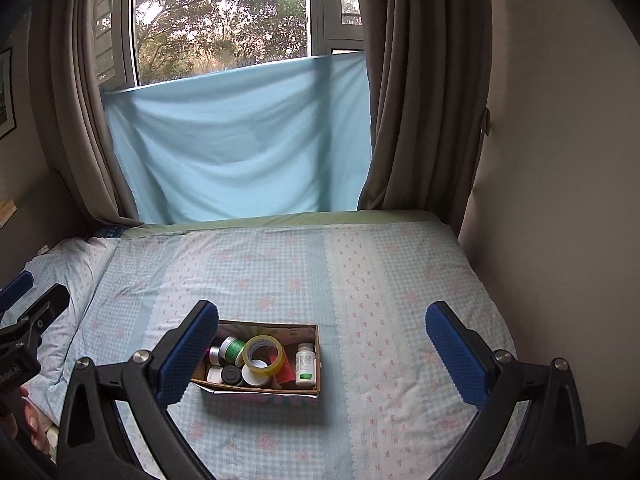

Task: Organize rigid objects

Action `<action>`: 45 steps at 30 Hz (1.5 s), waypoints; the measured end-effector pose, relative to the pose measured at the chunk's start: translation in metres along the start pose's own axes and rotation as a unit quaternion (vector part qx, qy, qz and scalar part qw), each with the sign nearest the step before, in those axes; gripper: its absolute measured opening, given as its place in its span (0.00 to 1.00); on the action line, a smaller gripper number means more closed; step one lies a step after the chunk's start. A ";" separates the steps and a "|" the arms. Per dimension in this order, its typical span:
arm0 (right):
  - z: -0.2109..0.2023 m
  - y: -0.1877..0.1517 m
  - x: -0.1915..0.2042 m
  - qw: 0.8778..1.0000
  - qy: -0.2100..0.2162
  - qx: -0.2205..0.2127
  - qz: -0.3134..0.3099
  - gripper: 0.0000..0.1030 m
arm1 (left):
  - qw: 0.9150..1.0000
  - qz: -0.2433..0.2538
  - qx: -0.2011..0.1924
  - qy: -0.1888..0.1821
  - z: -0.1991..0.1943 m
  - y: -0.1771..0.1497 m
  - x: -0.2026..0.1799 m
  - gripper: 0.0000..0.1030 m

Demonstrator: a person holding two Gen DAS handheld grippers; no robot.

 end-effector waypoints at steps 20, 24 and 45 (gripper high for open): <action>-0.022 -0.003 -0.006 1.000 -0.004 -0.031 -0.001 1.00 | 1.000 0.008 -0.013 -0.004 -0.012 0.000 -0.020 1.00; -0.022 -0.001 -0.005 0.999 -0.004 -0.034 -0.001 1.00 | 1.000 0.007 -0.013 -0.005 -0.011 0.000 -0.019 1.00; -0.024 0.004 0.005 0.999 0.001 -0.037 -0.013 1.00 | 1.000 0.004 -0.019 0.004 -0.011 0.001 -0.009 1.00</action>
Point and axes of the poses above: each gripper's, at about its wrist camera, not at the fingertips, and z roughly the way its jaws point, x to its left, y to its top, the point moved 7 cm from there along z, roughly the way its jaws point
